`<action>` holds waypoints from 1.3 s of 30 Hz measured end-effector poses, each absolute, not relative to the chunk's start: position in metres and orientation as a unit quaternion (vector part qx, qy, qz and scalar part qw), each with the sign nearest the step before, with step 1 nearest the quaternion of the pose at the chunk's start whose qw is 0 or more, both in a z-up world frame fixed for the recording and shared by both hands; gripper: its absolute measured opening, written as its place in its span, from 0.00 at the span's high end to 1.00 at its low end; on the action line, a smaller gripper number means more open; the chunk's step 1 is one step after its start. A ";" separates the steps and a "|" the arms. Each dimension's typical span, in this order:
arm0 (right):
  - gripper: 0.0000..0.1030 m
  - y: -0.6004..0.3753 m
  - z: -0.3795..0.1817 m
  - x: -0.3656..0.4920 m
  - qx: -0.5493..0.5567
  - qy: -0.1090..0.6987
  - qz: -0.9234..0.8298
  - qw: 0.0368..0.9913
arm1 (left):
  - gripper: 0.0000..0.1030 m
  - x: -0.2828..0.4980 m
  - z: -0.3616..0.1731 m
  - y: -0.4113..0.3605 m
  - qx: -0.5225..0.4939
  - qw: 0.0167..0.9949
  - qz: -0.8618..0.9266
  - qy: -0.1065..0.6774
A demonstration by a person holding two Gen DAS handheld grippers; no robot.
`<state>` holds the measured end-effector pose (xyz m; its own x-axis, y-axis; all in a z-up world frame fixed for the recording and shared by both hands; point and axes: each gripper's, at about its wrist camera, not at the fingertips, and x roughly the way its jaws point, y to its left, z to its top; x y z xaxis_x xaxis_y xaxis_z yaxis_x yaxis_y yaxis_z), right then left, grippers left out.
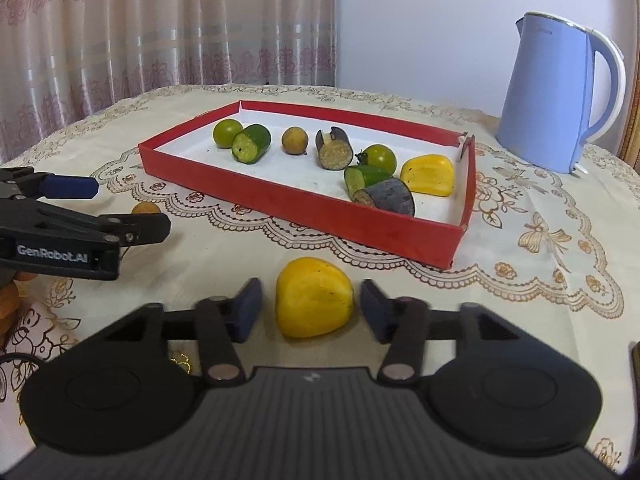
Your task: Organize fruits
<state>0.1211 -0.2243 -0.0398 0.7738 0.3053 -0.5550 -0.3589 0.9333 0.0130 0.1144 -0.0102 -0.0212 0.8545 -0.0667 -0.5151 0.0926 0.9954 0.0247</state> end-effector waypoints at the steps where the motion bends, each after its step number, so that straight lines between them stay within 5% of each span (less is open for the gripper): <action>1: 0.63 -0.224 -0.040 0.121 -0.048 0.286 0.176 0.941 | 0.00 0.114 -0.021 -0.010 0.021 0.963 -0.037 0.267; 12: 0.63 -0.224 -0.040 0.122 -0.047 0.286 0.175 0.941 | 0.01 0.117 -0.023 -0.017 0.040 0.960 -0.037 0.275; 13: 0.63 -0.225 -0.040 0.122 -0.047 0.286 0.175 0.941 | 0.07 0.118 -0.023 -0.019 0.046 0.959 -0.037 0.277; 16: 0.63 -0.225 -0.040 0.122 -0.046 0.286 0.175 0.941 | 0.47 0.126 -0.028 -0.022 0.055 0.948 -0.054 0.308; 20: 0.61 -0.225 -0.040 0.122 -0.044 0.286 0.177 0.941 | 0.50 0.128 -0.028 -0.020 0.041 0.947 -0.061 0.312; 25: 0.59 -0.225 -0.040 0.121 -0.043 0.286 0.180 0.940 | 0.73 0.126 -0.027 -0.026 0.045 0.946 -0.080 0.312; 39: 0.55 -0.224 -0.040 0.121 -0.040 0.286 0.184 0.939 | 0.74 0.129 -0.019 -0.011 0.011 0.952 -0.053 0.301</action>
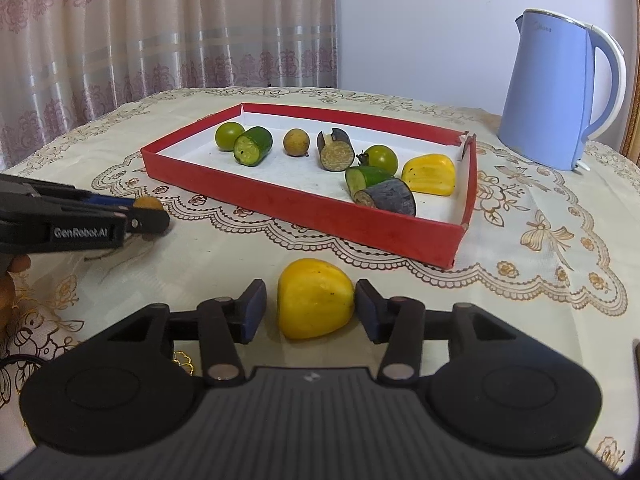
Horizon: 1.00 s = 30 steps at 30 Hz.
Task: Organize fruits
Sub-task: 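Carry the brownish lime into the tray and open the left gripper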
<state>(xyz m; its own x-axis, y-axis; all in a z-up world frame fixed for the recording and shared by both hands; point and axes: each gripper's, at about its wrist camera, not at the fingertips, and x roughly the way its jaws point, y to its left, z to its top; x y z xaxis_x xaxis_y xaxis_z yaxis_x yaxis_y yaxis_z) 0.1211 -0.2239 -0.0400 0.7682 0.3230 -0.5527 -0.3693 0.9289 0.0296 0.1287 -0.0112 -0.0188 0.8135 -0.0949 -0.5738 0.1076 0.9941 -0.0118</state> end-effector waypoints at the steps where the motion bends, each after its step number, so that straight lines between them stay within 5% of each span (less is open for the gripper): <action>1: 0.55 -0.225 -0.040 0.121 -0.040 0.286 0.184 0.939 | 0.74 0.128 -0.017 -0.012 0.015 0.953 -0.051 0.298; 30: 0.62 -0.226 -0.040 0.120 -0.044 0.283 0.175 0.942 | 0.74 0.200 0.014 -0.062 0.104 0.958 -0.018 0.266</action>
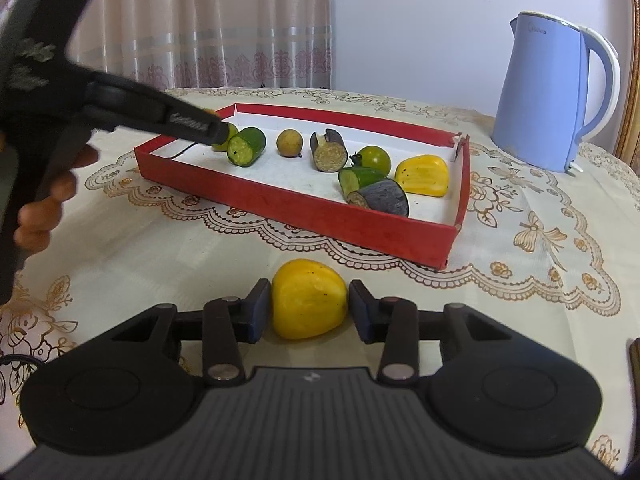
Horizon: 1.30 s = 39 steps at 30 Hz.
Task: Organize fruits
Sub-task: 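Carry the brownish lime into the tray and open the left gripper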
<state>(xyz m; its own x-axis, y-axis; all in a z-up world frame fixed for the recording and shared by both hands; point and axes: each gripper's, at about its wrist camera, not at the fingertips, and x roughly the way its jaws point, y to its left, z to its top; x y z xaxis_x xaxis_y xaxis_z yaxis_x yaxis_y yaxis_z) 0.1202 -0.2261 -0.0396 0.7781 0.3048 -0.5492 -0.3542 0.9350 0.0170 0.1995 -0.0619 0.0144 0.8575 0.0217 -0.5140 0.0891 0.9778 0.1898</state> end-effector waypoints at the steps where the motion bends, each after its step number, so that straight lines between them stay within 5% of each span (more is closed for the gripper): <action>1: 0.62 -0.226 -0.040 0.120 -0.044 0.283 0.175 0.942 | 0.74 0.203 0.014 -0.063 0.107 0.957 -0.018 0.268; 33: 0.61 -0.225 -0.039 0.120 -0.044 0.283 0.174 0.942 | 0.74 0.279 0.008 -0.062 0.105 0.948 0.008 0.299; 39: 0.60 -0.225 -0.040 0.120 -0.046 0.284 0.176 0.941 | 0.53 0.280 0.012 -0.036 0.083 0.956 0.038 0.278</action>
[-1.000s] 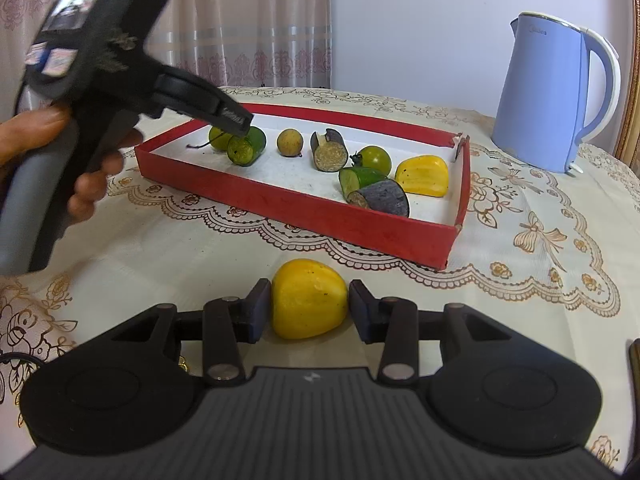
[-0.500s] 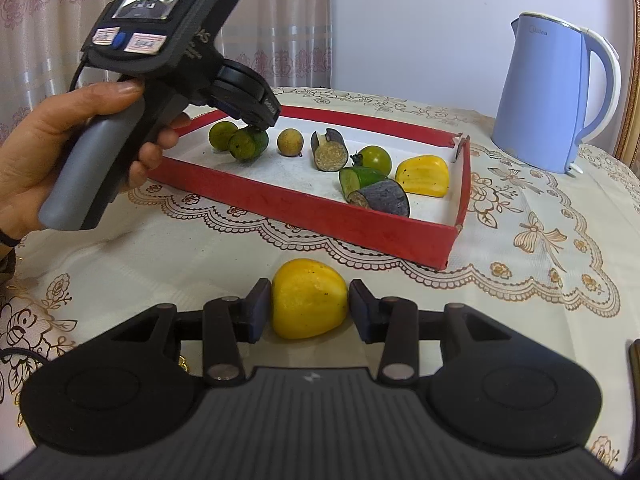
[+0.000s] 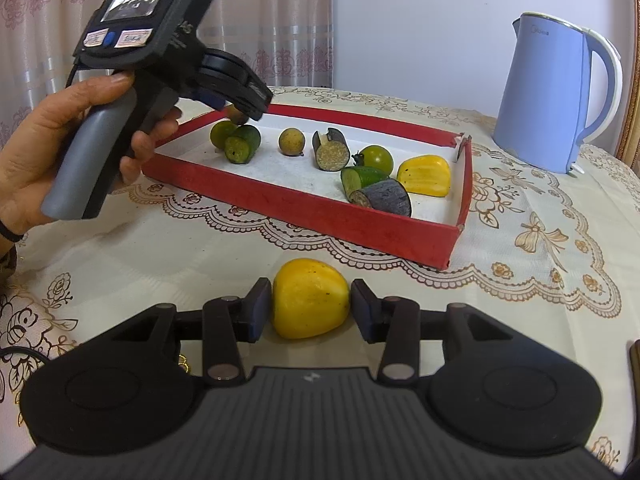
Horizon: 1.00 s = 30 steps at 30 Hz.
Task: Organize fruits
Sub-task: 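Carry the brownish lime into the tray and open the left gripper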
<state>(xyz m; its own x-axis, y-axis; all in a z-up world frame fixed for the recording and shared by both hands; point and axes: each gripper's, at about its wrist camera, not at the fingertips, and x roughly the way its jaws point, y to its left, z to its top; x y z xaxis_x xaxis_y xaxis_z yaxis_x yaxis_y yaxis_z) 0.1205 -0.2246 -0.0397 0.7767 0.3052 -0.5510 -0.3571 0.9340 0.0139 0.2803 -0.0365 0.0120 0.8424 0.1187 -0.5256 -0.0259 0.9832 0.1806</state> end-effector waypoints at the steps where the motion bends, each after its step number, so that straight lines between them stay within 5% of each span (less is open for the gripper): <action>1: 0.59 -0.224 -0.040 0.121 -0.045 0.284 0.176 0.941 | 0.52 0.280 0.012 -0.034 0.089 0.958 0.043 0.269; 5: 0.52 -0.224 -0.040 0.121 -0.044 0.286 0.180 0.940 | 0.37 0.279 0.004 -0.044 0.151 0.956 0.070 0.241; 8: 0.45 -0.224 -0.038 0.119 -0.052 0.284 0.170 0.942 | 0.34 0.278 -0.008 -0.057 0.192 0.949 0.067 0.243; 11: 0.48 -0.225 -0.038 0.116 -0.062 0.286 0.170 0.941 | 0.34 0.275 -0.016 -0.067 0.222 0.944 0.095 0.226; 14: 0.63 -0.228 -0.037 0.116 -0.051 0.289 0.181 0.938 | 0.34 0.276 -0.015 -0.069 0.219 0.943 0.105 0.228; 27: 0.64 -0.229 -0.037 0.114 -0.039 0.281 0.184 0.941 | 0.34 0.201 0.040 0.009 -0.013 0.967 -0.066 0.246; 30: 0.64 -0.231 -0.035 0.112 -0.027 0.275 0.185 0.943 | 0.21 0.180 0.038 0.028 -0.082 0.965 -0.076 0.237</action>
